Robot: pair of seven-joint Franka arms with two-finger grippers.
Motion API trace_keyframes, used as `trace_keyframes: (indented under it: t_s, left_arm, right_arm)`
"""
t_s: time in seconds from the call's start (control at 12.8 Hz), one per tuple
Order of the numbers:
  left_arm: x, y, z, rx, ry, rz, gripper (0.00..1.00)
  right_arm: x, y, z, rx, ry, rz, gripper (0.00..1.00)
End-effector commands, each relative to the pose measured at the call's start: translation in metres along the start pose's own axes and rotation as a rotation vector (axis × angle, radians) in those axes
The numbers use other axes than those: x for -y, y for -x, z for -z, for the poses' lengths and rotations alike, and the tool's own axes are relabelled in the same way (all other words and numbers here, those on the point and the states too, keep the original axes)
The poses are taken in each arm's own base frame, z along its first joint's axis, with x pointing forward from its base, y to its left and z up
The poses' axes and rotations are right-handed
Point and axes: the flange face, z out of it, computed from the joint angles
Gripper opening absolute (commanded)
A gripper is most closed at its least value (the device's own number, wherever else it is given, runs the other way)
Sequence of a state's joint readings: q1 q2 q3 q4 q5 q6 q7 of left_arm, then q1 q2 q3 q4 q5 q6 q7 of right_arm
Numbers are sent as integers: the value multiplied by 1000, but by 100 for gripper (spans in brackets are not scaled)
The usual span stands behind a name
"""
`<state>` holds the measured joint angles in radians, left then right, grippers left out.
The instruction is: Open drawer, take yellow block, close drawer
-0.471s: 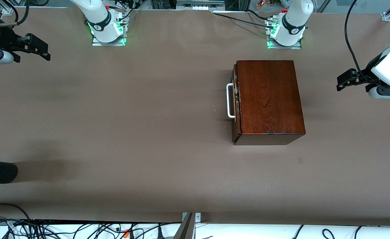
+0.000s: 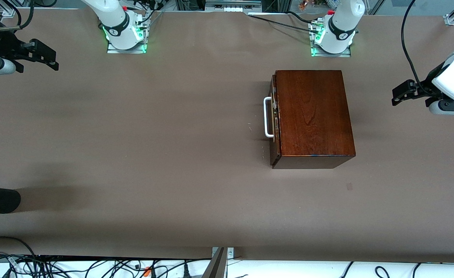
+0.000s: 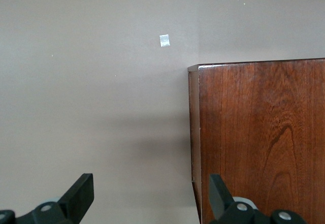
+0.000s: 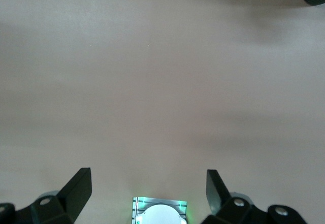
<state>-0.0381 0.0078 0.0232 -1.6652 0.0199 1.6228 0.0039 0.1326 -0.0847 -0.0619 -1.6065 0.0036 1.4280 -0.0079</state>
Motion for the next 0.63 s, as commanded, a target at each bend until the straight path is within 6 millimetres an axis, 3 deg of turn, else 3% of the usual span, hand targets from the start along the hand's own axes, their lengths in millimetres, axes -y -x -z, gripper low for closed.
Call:
trace_keyframes:
  t_s: [0.0,0.39,0.55]
  left_arm:
    - [-2,-3,6,8,-11,-6,100]
    - [-3,2,1,54,-10,-13,100]
    - [-14,3,0,67,-11,-27,100]
  right_arm:
    - [1,5,9,-14,-16,13,100]
    - [4,5,8,-10,-13,19,100]
    - [6,6,10,-11,-13,22,100]
